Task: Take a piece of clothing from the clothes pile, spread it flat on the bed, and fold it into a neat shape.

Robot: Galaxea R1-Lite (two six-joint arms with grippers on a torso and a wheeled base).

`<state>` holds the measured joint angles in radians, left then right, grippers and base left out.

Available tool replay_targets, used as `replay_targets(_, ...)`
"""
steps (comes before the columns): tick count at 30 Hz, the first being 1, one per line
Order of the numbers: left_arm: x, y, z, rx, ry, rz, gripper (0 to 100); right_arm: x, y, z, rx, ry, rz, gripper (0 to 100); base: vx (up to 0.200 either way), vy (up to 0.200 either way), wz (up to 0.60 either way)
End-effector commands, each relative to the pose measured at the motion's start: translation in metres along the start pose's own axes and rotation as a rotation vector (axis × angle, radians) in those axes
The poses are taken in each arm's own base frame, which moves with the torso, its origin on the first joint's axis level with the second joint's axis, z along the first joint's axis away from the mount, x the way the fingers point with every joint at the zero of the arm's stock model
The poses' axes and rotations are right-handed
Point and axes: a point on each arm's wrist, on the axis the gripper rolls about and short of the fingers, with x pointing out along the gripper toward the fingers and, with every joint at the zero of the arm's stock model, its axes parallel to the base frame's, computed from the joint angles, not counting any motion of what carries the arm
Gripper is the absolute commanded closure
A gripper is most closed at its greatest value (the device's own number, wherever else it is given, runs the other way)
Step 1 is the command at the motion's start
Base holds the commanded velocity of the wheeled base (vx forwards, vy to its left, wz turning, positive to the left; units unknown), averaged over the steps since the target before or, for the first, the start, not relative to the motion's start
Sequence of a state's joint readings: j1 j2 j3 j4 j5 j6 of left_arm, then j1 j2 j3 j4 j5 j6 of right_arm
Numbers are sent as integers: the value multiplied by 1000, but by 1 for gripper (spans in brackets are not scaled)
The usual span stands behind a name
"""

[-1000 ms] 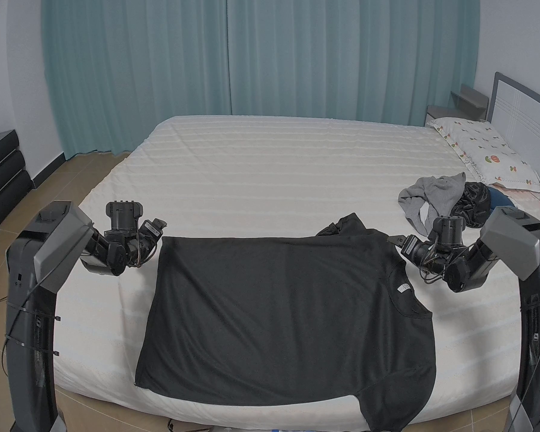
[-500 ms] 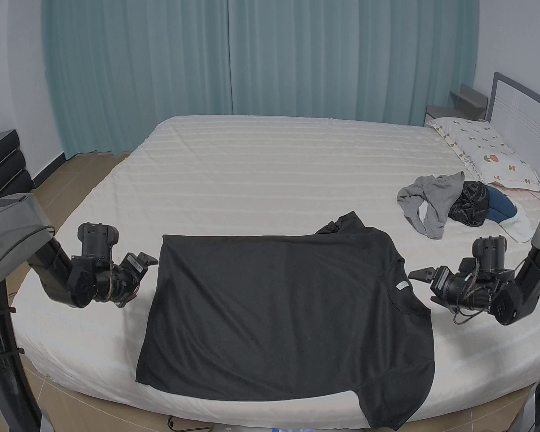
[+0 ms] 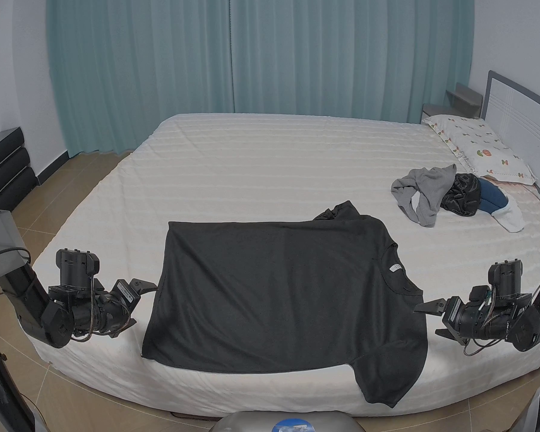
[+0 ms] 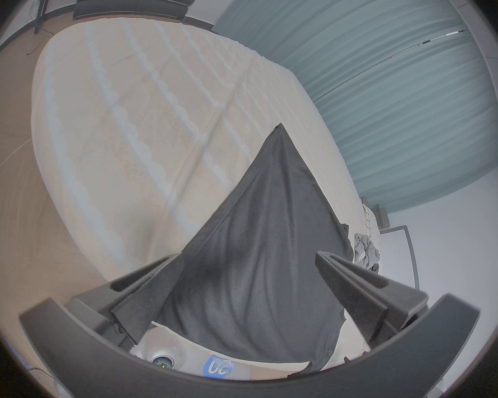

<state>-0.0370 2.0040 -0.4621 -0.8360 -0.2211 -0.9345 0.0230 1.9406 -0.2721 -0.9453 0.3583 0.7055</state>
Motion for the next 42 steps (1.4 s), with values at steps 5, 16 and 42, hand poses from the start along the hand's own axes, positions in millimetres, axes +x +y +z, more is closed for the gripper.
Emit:
replay_targets(5, -1, 1, -2, -1, 7, 6, 0, 3, -4, -6, 5, 27, -17, 0, 0, -200, 0)
replay_targets(16, 3, 37, -26, 191, 131, 127, 0, 7, -10, -11, 18, 55, -45, 0, 0, -36, 0)
replay_targets(42, -6, 50, -32, 262, 160, 181, 0, 14, -17, -18, -7, 17, -11, 0, 0, 0, 0)
